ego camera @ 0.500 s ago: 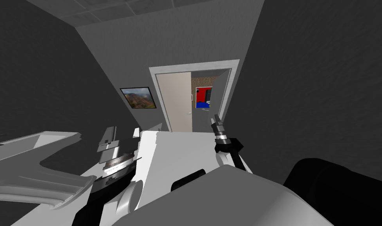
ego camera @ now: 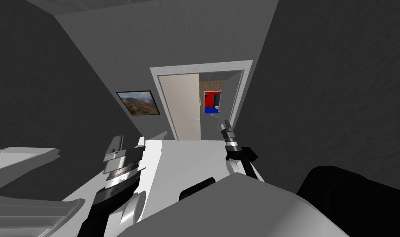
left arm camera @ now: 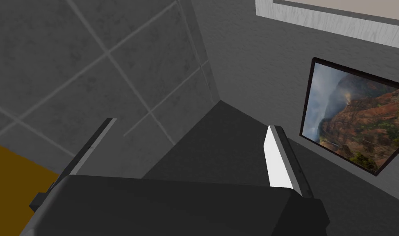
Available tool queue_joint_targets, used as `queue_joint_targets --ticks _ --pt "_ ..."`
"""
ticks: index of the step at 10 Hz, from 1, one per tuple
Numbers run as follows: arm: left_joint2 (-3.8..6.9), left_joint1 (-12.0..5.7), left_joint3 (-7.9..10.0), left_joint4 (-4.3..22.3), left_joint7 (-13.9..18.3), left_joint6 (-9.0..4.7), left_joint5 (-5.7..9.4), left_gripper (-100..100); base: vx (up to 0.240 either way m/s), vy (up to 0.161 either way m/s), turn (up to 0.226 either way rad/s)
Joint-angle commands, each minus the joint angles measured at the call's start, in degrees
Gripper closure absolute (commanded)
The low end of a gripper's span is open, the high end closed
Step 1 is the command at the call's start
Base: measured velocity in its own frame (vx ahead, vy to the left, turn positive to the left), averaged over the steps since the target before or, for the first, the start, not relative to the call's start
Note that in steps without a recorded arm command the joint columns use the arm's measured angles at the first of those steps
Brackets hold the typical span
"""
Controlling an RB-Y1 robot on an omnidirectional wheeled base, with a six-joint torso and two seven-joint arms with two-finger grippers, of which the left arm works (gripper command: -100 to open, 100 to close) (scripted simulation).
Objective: Push the door open
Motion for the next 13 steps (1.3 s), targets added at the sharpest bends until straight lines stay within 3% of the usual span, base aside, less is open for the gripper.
queue_joint_targets --ticks 1,9,12,13 --pt "0.15 -0.60 0.97 1.69 0.49 -1.05 -1.24 -100 0.151 -0.019 -0.040" --pt "1.67 -2.27 9.36 12.03 5.28 -8.31 -10.26 -100 0.150 -0.028 -0.066" --pt "1.94 -2.69 11.51 14.68 6.50 -10.17 -12.57 -100 0.123 -0.015 -0.054" --pt "2.09 -2.99 13.03 16.55 7.37 -11.49 -14.21 -100 0.110 -0.025 -0.075"
